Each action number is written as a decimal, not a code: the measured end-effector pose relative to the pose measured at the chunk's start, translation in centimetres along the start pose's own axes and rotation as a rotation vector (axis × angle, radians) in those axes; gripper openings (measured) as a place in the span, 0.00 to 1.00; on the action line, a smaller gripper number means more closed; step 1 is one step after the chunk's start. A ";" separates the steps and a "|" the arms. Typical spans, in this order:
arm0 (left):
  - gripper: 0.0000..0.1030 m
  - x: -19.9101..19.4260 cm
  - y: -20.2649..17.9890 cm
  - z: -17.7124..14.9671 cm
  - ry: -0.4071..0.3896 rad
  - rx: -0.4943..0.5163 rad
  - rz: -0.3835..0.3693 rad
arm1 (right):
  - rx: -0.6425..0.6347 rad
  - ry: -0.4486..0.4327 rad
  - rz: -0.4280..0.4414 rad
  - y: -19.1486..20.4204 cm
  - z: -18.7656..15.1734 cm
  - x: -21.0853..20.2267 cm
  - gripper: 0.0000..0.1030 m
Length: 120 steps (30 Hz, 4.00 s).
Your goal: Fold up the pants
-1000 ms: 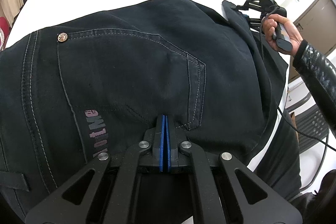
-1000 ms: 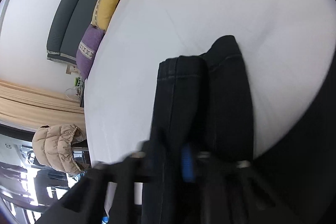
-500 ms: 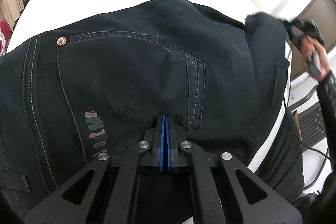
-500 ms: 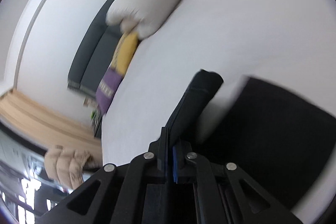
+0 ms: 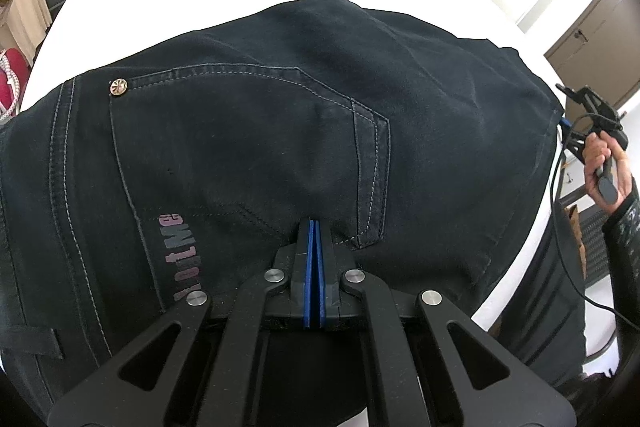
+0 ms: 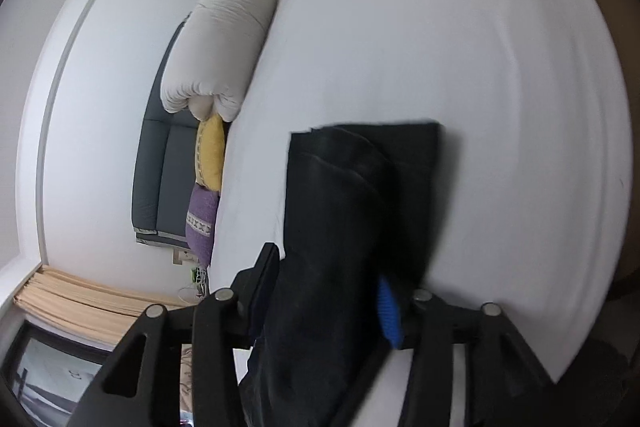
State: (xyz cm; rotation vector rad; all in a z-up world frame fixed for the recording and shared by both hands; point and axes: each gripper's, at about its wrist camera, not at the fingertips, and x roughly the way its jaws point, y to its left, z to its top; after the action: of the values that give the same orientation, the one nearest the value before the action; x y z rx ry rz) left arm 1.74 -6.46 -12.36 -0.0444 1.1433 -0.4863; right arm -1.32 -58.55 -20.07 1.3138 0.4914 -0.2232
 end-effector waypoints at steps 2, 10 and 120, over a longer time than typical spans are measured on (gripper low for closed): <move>0.01 0.1 -0.4 0.0 0.001 0.000 0.008 | 0.013 0.006 0.007 0.0 0.5 0.5 0.40; 0.01 0.5 -1.8 0.4 0.008 0.005 0.025 | -0.023 -0.081 -0.056 -0.4 2.2 -1.3 0.04; 0.01 -0.4 -3.6 3.3 -0.041 -0.003 0.049 | -0.374 0.737 0.085 11.9 -17.6 10.7 0.09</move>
State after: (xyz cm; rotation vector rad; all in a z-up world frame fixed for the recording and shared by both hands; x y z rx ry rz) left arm 3.24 -10.26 -9.61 -0.0289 1.1023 -0.4387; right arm 9.33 -37.44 -17.76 1.0139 1.0402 0.4287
